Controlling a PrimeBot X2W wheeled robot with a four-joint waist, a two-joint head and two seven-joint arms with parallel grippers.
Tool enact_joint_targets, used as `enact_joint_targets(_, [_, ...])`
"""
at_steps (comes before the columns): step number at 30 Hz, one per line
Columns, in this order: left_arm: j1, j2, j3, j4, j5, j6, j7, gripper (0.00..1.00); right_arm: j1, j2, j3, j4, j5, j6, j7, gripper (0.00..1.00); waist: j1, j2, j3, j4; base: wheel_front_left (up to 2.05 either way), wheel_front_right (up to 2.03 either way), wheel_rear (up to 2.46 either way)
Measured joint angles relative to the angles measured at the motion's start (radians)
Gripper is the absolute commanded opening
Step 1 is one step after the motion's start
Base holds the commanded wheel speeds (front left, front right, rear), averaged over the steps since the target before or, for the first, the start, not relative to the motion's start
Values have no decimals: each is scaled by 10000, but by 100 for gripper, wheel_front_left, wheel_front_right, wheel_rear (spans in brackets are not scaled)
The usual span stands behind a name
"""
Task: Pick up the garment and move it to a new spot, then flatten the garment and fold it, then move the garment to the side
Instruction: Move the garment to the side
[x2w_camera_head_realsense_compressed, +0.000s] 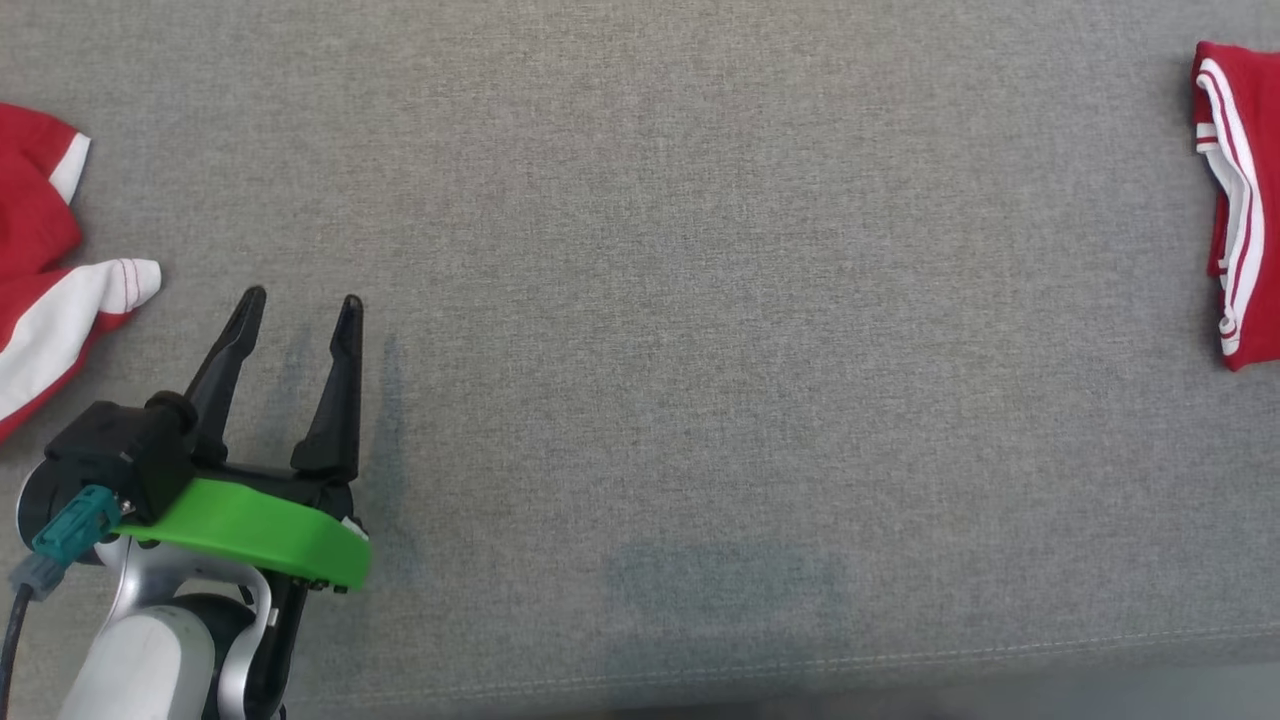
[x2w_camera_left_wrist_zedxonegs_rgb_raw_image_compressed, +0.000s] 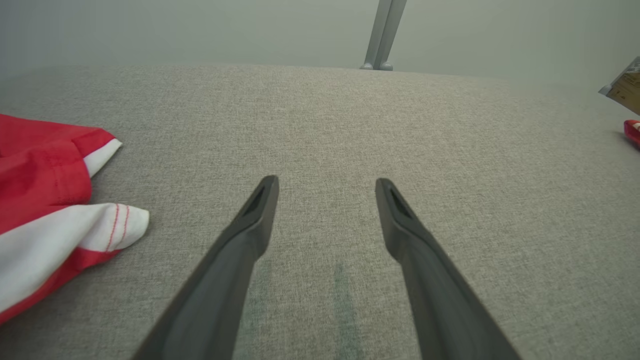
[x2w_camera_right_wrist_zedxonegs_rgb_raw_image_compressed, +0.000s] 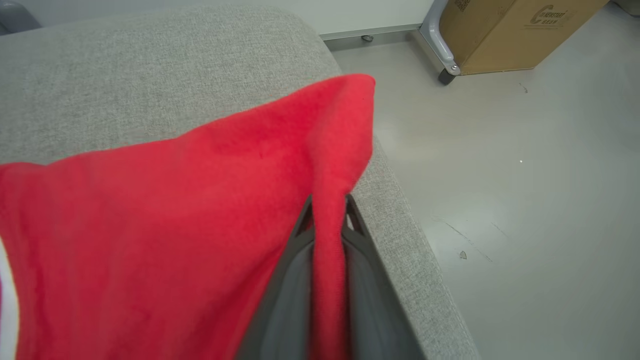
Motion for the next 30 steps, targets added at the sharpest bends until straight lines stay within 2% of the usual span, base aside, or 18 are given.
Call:
enact_joint_targets(3, [-75, 0, 6, -25, 4, 0, 44, 100, -9, 63, 12, 192, -150, -2, -209, 0, 0, 0, 67, -136, 0, 0, 0])
enact_joint_targets(4, [-74, -2, 2, -27, 4, 0, 48, 100, -29, 63, 13, 247, -215, -4, -303, 6, 0, 0, 88, -174, 0, 0, 0])
enact_joint_targets(5, [-79, -4, -8, -23, 4, 2, 79, 100, -65, 58, 15, 303, -303, -6, -443, 32, 0, 0, 108, -209, 0, 0, 0])
enact_joint_targets(6, [-82, -8, -36, -13, 4, 2, 92, 100, -120, 50, 12, 368, -439, -71, -648, 45, 0, 0, 124, -235, 0, 0, 0])
enact_joint_targets(7, [-86, -12, -65, -10, 4, 2, 123, 100, -208, 38, 6, 433, -604, -165, -842, 100, 0, 0, 136, -253, 0, 0, 0])
enact_joint_targets(14, [-108, -136, -104, 59, 19, 10, 125, 100, -680, 67, -71, 637, -1363, -270, -2274, 100, 0, 0, 129, -329, 0, 0, 0])
enact_joint_targets(23, [-240, -431, 134, 681, -13, 13, -418, 100, -1055, 1172, 144, -324, -1935, -337, -4564, 100, 0, 0, -327, -411, 0, 0, 0])
enact_joint_targets(30, [-246, -546, 190, 1419, -96, -4, -899, 100, -520, 1883, 295, -1229, -2075, -255, -4552, 100, 0, 0, -1039, -483, 0, 0, 0])
